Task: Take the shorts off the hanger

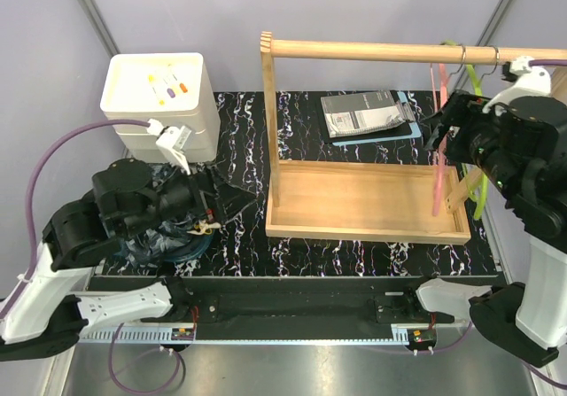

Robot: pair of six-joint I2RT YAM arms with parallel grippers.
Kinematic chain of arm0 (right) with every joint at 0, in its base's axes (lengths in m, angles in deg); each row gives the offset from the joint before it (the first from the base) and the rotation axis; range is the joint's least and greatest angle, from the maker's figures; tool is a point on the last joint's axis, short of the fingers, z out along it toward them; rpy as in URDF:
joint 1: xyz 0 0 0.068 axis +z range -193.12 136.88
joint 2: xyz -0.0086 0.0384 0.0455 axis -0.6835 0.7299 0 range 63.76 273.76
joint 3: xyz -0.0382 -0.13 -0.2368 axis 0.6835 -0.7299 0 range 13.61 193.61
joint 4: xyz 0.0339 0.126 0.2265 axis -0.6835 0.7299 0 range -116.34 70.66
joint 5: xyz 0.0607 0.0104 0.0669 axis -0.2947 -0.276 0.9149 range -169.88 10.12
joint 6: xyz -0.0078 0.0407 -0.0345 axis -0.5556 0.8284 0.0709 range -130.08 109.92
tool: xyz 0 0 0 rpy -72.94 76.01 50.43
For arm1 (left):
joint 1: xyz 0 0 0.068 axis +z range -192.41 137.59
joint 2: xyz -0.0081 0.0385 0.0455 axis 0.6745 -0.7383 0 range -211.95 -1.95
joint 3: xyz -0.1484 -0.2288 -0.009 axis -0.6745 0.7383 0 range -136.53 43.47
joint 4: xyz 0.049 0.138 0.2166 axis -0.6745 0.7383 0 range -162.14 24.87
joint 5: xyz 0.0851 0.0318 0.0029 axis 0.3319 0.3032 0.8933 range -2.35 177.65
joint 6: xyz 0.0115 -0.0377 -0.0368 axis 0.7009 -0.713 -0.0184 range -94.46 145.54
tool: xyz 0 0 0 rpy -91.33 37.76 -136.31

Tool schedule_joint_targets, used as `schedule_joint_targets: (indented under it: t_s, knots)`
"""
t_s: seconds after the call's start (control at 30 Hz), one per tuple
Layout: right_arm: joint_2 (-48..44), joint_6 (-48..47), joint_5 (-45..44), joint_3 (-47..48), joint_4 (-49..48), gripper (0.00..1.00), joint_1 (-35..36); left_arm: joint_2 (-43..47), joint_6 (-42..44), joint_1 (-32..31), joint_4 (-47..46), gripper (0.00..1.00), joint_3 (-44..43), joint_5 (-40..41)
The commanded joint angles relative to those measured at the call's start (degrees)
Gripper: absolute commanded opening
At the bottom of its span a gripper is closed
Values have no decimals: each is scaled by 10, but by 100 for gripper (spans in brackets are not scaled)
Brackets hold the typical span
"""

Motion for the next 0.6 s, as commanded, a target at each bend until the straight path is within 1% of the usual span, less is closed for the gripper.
schedule_joint_targets:
  t_s: [0.0, 0.07, 0.17, 0.2, 0.27, 0.3, 0.4, 0.47, 0.5, 0.57]
  knots:
    - [-20, 13, 34, 58, 107, 90, -2, -22, -4, 1, -19, 97, -2, -37]
    - [-19, 11, 50, 96, 122, 96, -1, -29, -4, 0, -25, 97, -6, -47]
    - [-10, -6, 111, 151, 148, 97, -1, -41, -2, 1, -33, 97, -7, -55]
    - [-8, -11, 177, 157, 142, 98, -1, -47, -2, 1, -33, 97, -7, -56]
    - [-12, -18, 260, 145, 121, 100, -1, -52, -3, 1, -44, 97, -6, -59]
    - [-13, -16, 330, 136, 99, 100, -1, -57, -4, 1, -47, 97, -5, -58]
    - [8, 5, 422, 106, 81, 100, -1, -70, -7, 0, -60, 97, -7, -76]
    - [22, 23, 420, 103, 82, 100, -1, -79, -12, 1, -67, 97, -11, -82]
    - [28, 28, 390, 104, 83, 100, 0, -81, -14, 0, -68, 97, -13, -82]
    - [36, 30, 364, 122, 91, 100, -1, -82, -17, 1, -73, 97, -13, -83]
